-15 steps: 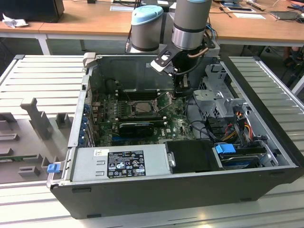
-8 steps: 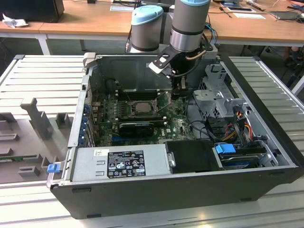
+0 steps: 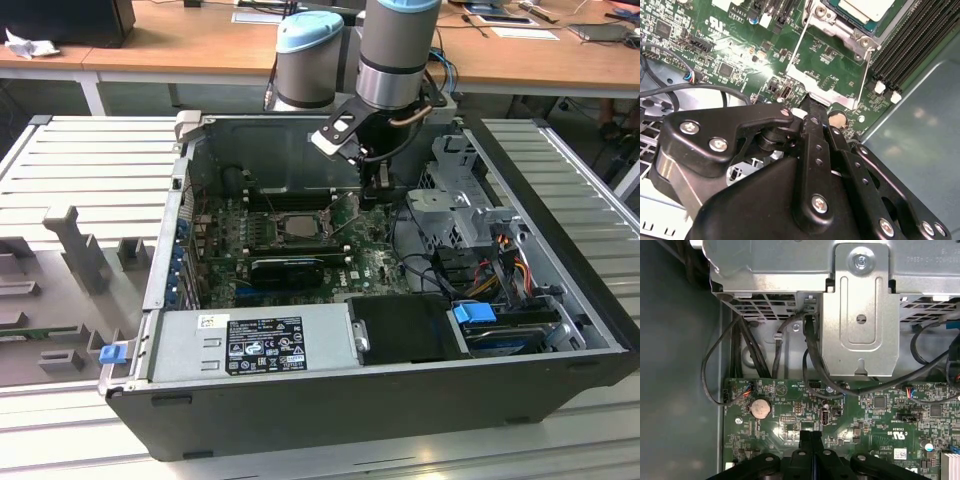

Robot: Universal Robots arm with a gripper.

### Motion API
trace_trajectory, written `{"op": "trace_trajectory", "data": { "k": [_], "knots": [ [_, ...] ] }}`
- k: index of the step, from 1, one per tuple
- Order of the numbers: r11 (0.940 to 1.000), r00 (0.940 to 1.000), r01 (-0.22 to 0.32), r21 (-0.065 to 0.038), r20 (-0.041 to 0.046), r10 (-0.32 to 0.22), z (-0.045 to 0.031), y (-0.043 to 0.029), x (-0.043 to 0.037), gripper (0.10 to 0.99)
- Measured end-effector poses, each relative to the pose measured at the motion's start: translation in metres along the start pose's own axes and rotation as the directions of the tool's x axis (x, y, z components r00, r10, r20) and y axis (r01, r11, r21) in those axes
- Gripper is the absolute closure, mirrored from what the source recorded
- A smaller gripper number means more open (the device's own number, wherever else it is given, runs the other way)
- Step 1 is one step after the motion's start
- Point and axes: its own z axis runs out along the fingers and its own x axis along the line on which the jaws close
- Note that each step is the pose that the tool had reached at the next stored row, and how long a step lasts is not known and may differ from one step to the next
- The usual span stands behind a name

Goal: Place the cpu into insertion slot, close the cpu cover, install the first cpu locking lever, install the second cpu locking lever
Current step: 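Close the cpu cover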

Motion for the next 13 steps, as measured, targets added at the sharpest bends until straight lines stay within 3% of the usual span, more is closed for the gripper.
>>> {"op": "trace_trajectory", "data": {
  "k": [7,13],
  "knots": [
    [1.0,1.0,0.0,0.0,0.0,0.0,-0.0002,-0.0072,0.0,0.98],
    [1.0,1.0,0.0,0.0,0.0,0.0,-0.0028,-0.0093,0.0001,0.98]
  ]
}}
